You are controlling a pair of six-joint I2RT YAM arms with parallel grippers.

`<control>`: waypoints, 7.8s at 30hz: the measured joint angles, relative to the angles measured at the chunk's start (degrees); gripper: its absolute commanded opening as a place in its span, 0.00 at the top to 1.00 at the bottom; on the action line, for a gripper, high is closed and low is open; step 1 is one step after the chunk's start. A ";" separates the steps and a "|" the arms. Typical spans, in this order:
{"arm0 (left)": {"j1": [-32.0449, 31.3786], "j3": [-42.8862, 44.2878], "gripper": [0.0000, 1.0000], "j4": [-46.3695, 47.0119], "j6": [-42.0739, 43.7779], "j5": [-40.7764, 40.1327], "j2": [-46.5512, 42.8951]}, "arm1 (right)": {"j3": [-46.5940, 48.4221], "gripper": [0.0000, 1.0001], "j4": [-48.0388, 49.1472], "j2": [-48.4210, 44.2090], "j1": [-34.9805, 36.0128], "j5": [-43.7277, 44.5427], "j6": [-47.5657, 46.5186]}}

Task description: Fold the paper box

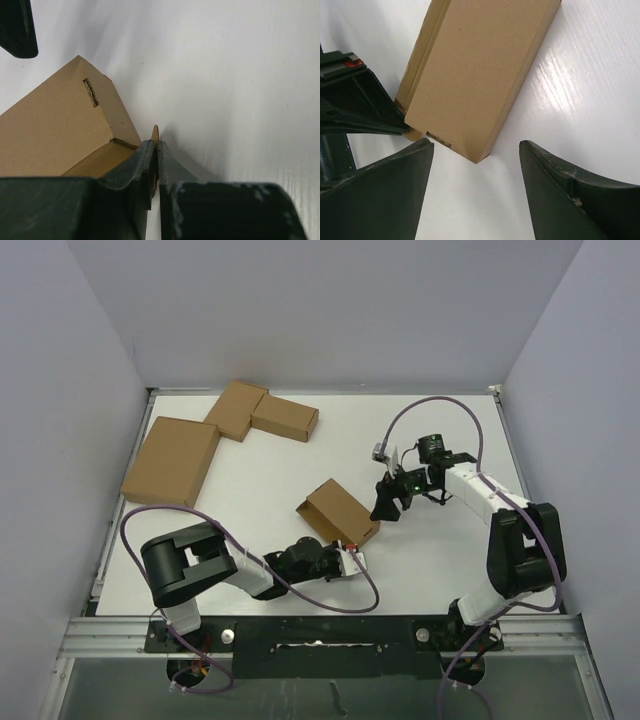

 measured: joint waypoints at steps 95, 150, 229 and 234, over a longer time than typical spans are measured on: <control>6.05 -8.96 1.00 26.62 -19.76 -2.71 6.93 | 7.28 0.63 -5.09 17.11 -2.75 -3.43 12.98; 6.12 -11.47 1.00 30.51 -19.69 -4.66 7.85 | 7.76 0.63 -5.62 17.99 -2.43 -3.69 13.79; 33.59 -1.57 0.02 -33.92 -74.58 3.54 -22.51 | 8.59 0.62 -5.77 18.03 -1.11 -2.71 12.70; 34.38 5.33 0.02 -32.72 -77.46 1.36 -14.40 | 8.72 0.62 -5.81 18.03 -0.92 -2.60 12.44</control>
